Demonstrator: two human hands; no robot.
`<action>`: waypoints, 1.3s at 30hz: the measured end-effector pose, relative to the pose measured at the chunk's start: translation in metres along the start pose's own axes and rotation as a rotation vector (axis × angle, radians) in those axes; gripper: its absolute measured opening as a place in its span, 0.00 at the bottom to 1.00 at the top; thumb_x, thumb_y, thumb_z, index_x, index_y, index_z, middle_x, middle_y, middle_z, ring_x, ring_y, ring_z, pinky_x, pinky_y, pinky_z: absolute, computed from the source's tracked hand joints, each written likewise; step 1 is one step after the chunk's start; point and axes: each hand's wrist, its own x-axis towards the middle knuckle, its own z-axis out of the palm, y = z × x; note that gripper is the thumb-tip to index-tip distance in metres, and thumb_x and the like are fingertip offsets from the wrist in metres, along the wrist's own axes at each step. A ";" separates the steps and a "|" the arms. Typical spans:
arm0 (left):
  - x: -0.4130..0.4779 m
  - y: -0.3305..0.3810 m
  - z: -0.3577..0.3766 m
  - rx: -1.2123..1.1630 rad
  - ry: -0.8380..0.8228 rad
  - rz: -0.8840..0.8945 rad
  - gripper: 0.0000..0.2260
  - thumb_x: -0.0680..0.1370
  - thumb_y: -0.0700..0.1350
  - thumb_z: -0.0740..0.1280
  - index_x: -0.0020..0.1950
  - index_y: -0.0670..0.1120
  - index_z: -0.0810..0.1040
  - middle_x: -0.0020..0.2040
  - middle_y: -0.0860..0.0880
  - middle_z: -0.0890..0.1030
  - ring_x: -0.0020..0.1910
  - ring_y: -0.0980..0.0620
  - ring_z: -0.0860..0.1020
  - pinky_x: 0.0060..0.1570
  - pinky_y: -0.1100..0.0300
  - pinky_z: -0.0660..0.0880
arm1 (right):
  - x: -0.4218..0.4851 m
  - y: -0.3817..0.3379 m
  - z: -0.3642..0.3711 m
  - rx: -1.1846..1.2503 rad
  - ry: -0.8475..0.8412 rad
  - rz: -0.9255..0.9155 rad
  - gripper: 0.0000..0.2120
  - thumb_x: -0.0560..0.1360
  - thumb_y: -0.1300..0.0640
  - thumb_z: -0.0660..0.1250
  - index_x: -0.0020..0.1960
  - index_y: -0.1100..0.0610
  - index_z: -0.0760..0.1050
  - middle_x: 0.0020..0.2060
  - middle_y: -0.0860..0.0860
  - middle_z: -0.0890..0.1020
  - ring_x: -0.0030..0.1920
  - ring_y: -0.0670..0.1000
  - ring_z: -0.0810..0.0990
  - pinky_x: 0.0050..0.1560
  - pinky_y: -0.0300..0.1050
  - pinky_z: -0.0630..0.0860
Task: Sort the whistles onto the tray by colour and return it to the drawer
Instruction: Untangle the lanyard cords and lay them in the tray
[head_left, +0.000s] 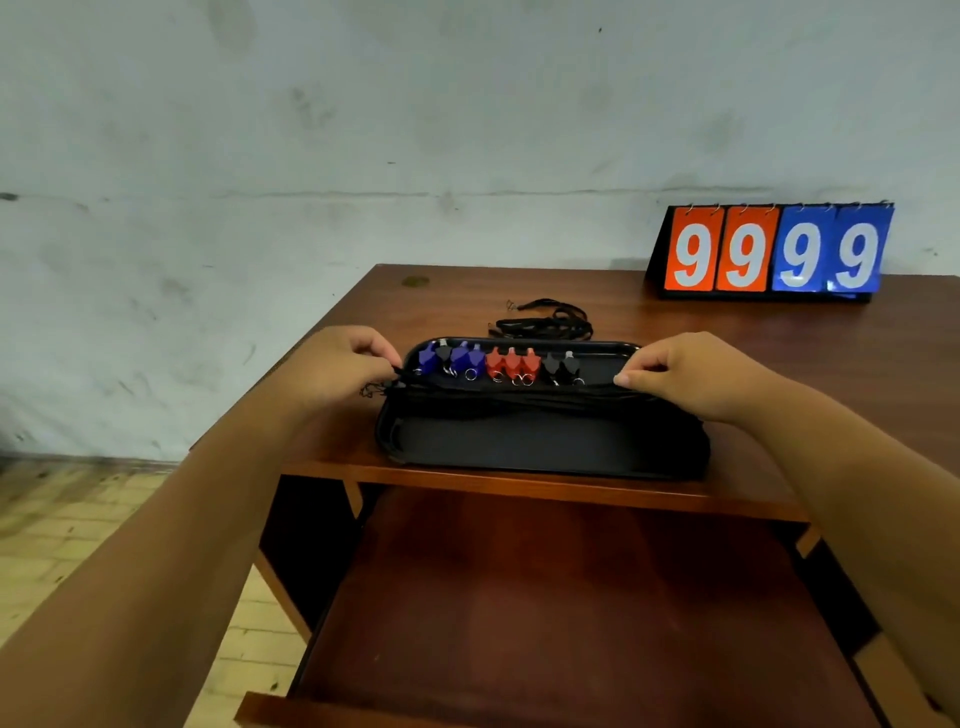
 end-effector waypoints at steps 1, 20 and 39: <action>-0.001 -0.001 0.001 0.012 -0.031 -0.008 0.07 0.78 0.40 0.72 0.45 0.50 0.87 0.41 0.55 0.86 0.47 0.50 0.84 0.50 0.55 0.81 | 0.000 0.000 0.001 -0.039 -0.010 0.002 0.10 0.82 0.42 0.70 0.58 0.43 0.86 0.53 0.43 0.86 0.54 0.45 0.82 0.57 0.47 0.79; 0.049 0.083 0.045 0.110 -0.088 0.143 0.10 0.84 0.44 0.65 0.54 0.54 0.86 0.55 0.60 0.82 0.54 0.61 0.79 0.55 0.61 0.75 | 0.033 -0.025 0.010 0.006 0.130 -0.015 0.10 0.84 0.47 0.66 0.53 0.44 0.87 0.51 0.39 0.84 0.49 0.44 0.82 0.52 0.45 0.81; 0.170 0.129 0.171 0.569 -0.294 0.119 0.14 0.86 0.46 0.68 0.71 0.52 0.83 0.74 0.48 0.78 0.70 0.45 0.78 0.70 0.53 0.74 | 0.083 -0.008 0.020 0.066 0.196 0.088 0.10 0.84 0.49 0.65 0.52 0.48 0.86 0.45 0.44 0.84 0.43 0.45 0.82 0.48 0.47 0.82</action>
